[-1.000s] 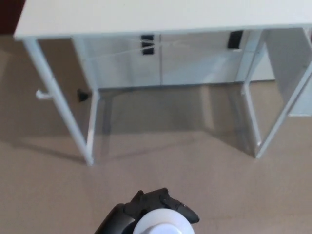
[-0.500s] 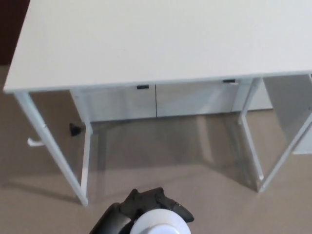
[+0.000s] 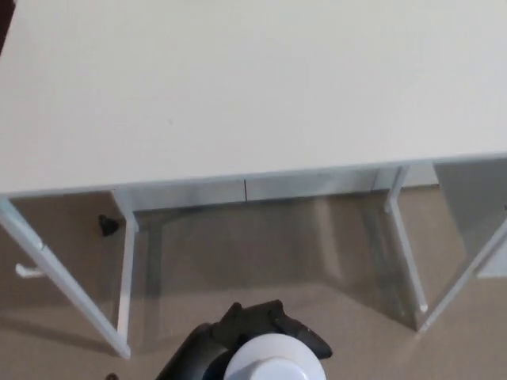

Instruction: The robot picks up a bottle from a person using its left hand and walk towards the table in frontand put the bottle on the table.

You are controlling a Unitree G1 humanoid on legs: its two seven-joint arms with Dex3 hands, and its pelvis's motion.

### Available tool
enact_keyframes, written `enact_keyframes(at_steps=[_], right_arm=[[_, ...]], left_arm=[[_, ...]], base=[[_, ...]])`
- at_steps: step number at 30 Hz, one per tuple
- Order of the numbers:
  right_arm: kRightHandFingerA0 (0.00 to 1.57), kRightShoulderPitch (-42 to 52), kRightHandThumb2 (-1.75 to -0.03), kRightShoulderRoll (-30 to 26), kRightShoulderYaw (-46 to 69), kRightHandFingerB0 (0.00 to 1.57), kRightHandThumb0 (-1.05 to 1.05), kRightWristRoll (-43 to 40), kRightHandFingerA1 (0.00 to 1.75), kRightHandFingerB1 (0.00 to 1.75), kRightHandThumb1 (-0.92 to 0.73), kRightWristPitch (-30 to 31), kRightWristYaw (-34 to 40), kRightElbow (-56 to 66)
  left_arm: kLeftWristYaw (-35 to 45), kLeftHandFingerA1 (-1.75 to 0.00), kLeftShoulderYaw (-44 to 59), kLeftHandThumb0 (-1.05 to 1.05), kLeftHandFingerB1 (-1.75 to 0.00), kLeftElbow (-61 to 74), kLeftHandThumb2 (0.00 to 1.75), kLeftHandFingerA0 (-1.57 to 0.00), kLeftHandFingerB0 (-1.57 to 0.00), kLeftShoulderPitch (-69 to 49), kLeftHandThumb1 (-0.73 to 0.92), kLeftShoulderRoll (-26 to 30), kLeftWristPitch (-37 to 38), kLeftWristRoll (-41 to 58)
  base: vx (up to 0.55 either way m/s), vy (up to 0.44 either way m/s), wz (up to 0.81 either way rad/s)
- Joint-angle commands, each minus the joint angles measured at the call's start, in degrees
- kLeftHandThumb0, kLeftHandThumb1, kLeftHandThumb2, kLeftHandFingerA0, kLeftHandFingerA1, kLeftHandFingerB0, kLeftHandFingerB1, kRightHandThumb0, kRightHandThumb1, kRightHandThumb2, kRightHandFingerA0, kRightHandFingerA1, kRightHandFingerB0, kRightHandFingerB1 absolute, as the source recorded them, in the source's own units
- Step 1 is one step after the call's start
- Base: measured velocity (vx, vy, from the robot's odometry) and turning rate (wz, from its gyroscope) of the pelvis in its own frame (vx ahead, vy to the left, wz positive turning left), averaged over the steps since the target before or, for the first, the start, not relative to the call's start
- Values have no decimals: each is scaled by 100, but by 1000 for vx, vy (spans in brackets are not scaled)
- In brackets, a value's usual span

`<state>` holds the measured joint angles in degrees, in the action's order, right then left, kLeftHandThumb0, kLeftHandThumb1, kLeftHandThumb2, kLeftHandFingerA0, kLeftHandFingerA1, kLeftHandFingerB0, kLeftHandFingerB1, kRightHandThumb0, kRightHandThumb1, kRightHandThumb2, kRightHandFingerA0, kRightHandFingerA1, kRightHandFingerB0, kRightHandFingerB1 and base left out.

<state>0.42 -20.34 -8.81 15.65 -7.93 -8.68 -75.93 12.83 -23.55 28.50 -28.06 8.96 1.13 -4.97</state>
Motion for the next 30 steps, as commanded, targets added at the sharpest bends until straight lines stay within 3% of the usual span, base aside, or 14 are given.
enact_keyframes(at_steps=[1, 2, 14, 30], right_arm=[[64, 7, -64, 14, -85, 52, -41, 96, 53, 42, -80, -20, -15, 52], [64, -31, -65, 13, -168, 52, -42, 168, 54, 41, -82, 6, 2, 62], [66, -9, -64, 12, -39, 53, -41, 31, 51, 41, -78, 97, 30, 23], [66, -77, -64, 51, 38, 53, -42, 66, 49, 41, -76, 64, 83, -19]], left_arm=[[1, -132, 109, -20, -102, 273, 75, -107, -86, -148, 73, 92, 35, 153], [12, -132, 150, -20, -103, 413, 71, -109, -85, -140, 78, 100, -63, 198], [-27, -129, 539, -19, -99, 1400, 75, -107, -87, 260, 73, 53, -300, 335], [54, -129, 730, -19, -102, 1306, 72, -105, -84, 565, 77, 46, -390, 479]], base=[[369, 236, -19], [321, 210, -28], [140, -13, 7], [112, -14, -7]])
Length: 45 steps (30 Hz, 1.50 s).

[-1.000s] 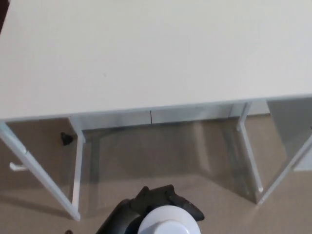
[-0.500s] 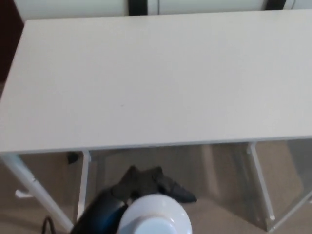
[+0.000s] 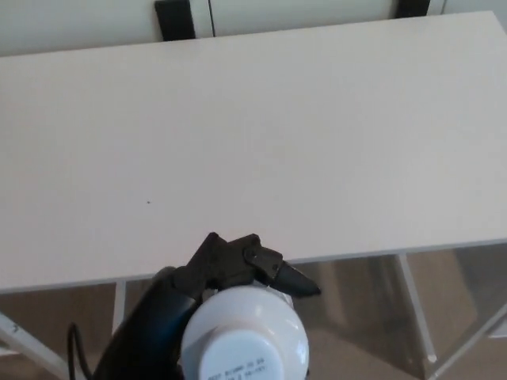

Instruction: The robot picks up a bottle from a person using its left hand and walk towards the table in frontand put the bottle on the table.

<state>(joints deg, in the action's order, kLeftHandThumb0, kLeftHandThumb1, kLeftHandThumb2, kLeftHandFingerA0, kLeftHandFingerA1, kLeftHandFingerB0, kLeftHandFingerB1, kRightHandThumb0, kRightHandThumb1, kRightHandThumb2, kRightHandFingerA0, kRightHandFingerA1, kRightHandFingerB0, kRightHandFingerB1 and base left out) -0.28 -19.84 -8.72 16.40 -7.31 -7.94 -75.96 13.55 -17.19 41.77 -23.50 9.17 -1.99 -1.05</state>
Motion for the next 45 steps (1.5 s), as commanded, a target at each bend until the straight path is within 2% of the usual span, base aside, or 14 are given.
enact_keyframes(at_steps=[1, 6, 16, 22, 29, 32, 33, 35, 38, 41, 42, 45], right_arm=[[66, -8, -64, -1, 21, 53, -42, 8, 49, 41, -76, -4, 8, -19], [68, -65, -63, 0, 26, 55, -41, 6, 53, 42, -76, 53, 36, 6], [68, -56, -63, 6, 38, 55, -41, 11, 51, 42, -75, 17, 18, -15], [66, -218, -63, 40, 61, 53, -41, -20, 51, 41, -76, 80, -81, -17], [66, -323, -64, 29, 28, 54, -41, 25, 51, 42, -77, 126, -74, -20], [68, -284, -63, 30, 17, 56, -40, 31, 52, 43, -76, 46, -77, -18], [67, -248, -63, 4, -7, 57, -41, 49, 59, 45, -77, 2, -77, 14], [68, -236, -63, -25, -26, 56, -41, 55, 58, 44, -77, 3, -76, 68], [68, -266, -64, 32, -17, 55, -42, 45, 52, 42, -77, 37, -87, 14], [66, -285, -63, 55, -9, 55, -43, 40, 54, 43, -77, 88, -70, -9], [63, -299, -64, 49, -22, 50, -42, 49, 52, 41, -77, 117, -96, 0], [65, -319, -64, 69, -43, 52, -42, 66, 52, 42, -77, 128, -117, 4]], left_arm=[[-22, -129, 99, -19, -102, -19, 72, -105, -84, 116, 77, 28, -89, 82], [3, -132, 302, -17, -104, -287, 72, -105, -83, 559, 79, -28, -351, 209], [-121, -132, 731, -17, -109, -1846, 72, -111, -83, 1773, 79, -222, -434, 124], [-184, -133, 887, -14, -105, -2700, 72, -108, -84, 2666, 79, -418, -635, 136], [-348, -135, 933, -13, -107, -3597, 72, -104, -79, 3612, 82, -654, -773, 18], [-345, -135, 945, -13, -108, -3777, 72, -102, -78, 3779, 82, -719, -862, 64], [-376, -135, 922, -11, -108, -3882, 74, -98, -78, 3882, 81, -826, -955, 93], [-424, -132, 863, -11, -106, -4030, 74, -99, -79, 3993, 81, -901, -925, 11], [-468, -136, 765, -13, -103, -4231, 70, -96, -79, 4216, 82, -984, -1005, -92], [-521, -134, 687, -14, -100, -4495, 69, -97, -79, 4448, 81, -1151, -1056, -134], [-526, -135, 657, -14, -100, -4600, 71, -97, -79, 4512, 80, -1207, -1062, -142], [-572, -135, 565, -15, -99, -4873, 71, -97, -82, 4654, 80, -1349, -1045, -195]], base=[[105, 58, 7], [50, 70, 7], [22, 21, 1], [0, 0, 0], [0, 0, 0], [0, 0, 0], [0, 0, 0], [0, 0, 0], [0, 0, 0], [0, 0, 0], [0, 0, 0], [0, 0, 0]])
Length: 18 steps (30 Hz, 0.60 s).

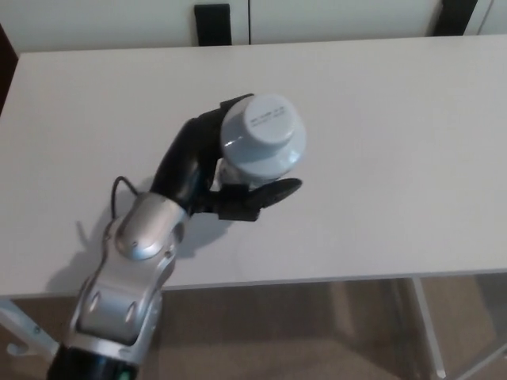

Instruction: The robot picks up a bottle from a person using its left hand and walk towards the table in frontand put the bottle on the table.

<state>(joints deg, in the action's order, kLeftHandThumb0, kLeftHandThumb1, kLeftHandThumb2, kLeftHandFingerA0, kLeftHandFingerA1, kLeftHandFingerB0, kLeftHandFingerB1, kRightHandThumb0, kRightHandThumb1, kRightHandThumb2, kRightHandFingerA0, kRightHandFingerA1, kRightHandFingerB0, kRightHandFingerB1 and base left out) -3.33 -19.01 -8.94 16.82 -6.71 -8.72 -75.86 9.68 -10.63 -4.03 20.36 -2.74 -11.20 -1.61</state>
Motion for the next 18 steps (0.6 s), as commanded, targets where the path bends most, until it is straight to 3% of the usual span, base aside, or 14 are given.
enact_keyframes(at_steps=[1, 6, 11, 18], right_arm=[[65, -4, -64, -6, -30, 52, -42, 32, 52, 42, -77, 31, -31, 1], [70, -23, -63, 70, 34, 55, -41, -40, 54, 42, -74, 83, 12, 21], [65, -28, -63, 60, -173, 53, -41, 194, 48, 39, -74, 72, 191, -6], [68, -82, -62, 26, -377, 55, -40, 300, 55, 41, -73, 33, 173, -24]], left_arm=[[-187, -135, -117, -15, -99, -367, 71, -97, -82, 295, 80, -194, -113, -150], [-42, -127, -216, -15, -102, -801, 81, -104, -88, 213, 71, -636, -292, 84], [7, -126, -142, -18, -95, -1138, 77, -104, -91, 4, 68, -959, -411, 281], [149, -130, -17, -15, -94, -1219, 78, -102, -89, -256, 69, -965, -331, 384]], base=[[0, 0, 0], [0, 0, 0], [0, 0, 0], [0, 0, 0]])
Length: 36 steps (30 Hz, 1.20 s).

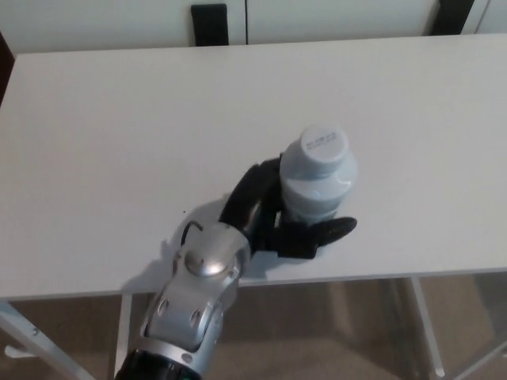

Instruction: The robot picks up a bottle from a person using its left hand and walk towards the table in frontand put the bottle on the table.

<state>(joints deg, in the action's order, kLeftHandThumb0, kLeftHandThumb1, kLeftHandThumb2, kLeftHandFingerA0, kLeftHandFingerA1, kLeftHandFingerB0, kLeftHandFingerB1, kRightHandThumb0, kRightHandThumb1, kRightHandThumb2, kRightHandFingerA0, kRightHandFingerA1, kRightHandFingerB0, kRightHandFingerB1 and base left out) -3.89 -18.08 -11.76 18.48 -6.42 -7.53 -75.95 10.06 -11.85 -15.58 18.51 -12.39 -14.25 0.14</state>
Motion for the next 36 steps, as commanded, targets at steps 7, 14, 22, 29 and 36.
enact_keyframes(at_steps=[7, 14, 22, 29, 36], right_arm=[[68, -30, -62, -65, -101, 57, -42, 92, 58, 41, -73, 26, -9, 0], [65, 29, -63, -68, -139, 54, -42, 149, 52, 40, -75, -21, 26, -27], [64, 46, -63, -51, -111, 54, -43, 140, 56, 40, -76, -20, 50, -22], [63, -5, -63, -72, -161, 54, -42, 189, 49, 40, -75, -9, 2, -19], [63, -1, -63, -39, -100, 50, -42, 146, 49, 39, -74, -1, 23, -16]], left_arm=[[170, -136, 444, -14, -96, 43, 79, -98, -89, -223, 69, 37, -340, 473], [137, -92, 518, -26, -48, 91, 63, -106, -88, -199, 74, 223, -285, 399], [465, 0, -9, -71, 0, -1, 57, 0, 0, -75, 48, 983, 661, -78], [351, 0, -212, -79, 0, 10, 56, 0, 0, 136, 49, 1332, 686, -347], [515, 0, -243, -81, 0, -6, 56, 0, 0, 165, 49, 1488, 750, -324]], base=[[0, 0, 0], [0, 0, 0], [0, 0, 0], [0, 0, 0], [0, 0, 0]])
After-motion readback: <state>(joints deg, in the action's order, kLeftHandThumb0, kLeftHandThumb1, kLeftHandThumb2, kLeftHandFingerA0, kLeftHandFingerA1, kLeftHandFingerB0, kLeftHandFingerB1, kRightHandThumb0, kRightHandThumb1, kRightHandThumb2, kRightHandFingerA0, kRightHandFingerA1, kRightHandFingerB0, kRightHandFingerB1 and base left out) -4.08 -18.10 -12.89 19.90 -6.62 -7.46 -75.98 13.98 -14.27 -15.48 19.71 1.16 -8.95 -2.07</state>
